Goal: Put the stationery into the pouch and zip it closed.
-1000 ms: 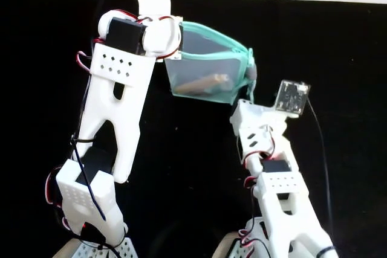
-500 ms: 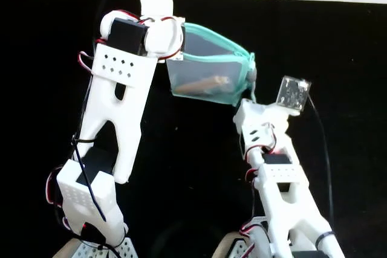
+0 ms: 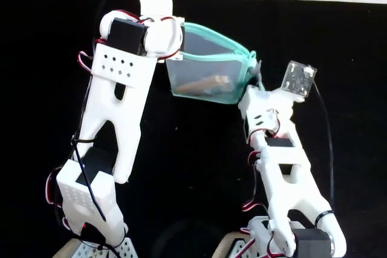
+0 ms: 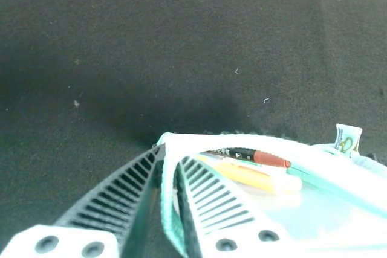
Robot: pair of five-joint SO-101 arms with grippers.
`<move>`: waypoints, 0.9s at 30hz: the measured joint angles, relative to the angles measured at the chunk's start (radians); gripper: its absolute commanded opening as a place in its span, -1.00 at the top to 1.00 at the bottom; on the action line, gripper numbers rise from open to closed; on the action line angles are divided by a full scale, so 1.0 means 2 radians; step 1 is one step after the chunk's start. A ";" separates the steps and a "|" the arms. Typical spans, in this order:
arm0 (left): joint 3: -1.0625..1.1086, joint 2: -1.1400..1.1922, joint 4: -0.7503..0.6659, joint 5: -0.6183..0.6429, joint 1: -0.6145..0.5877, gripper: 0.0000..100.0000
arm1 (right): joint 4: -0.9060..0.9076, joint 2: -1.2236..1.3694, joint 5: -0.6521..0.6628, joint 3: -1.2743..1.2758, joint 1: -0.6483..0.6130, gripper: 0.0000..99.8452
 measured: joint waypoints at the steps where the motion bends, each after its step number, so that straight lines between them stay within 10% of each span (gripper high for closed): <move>1: 0.000 0.000 0.000 0.000 0.000 0.99 | 0.000 0.000 0.000 -0.002 -0.002 0.40; 22: 0.000 -0.001 0.000 0.000 -0.002 0.99 | 0.000 0.010 0.000 -0.051 -0.019 0.42; 27: 0.000 -0.001 0.000 0.000 -0.001 0.99 | 0.000 0.033 0.014 -0.058 -0.013 0.93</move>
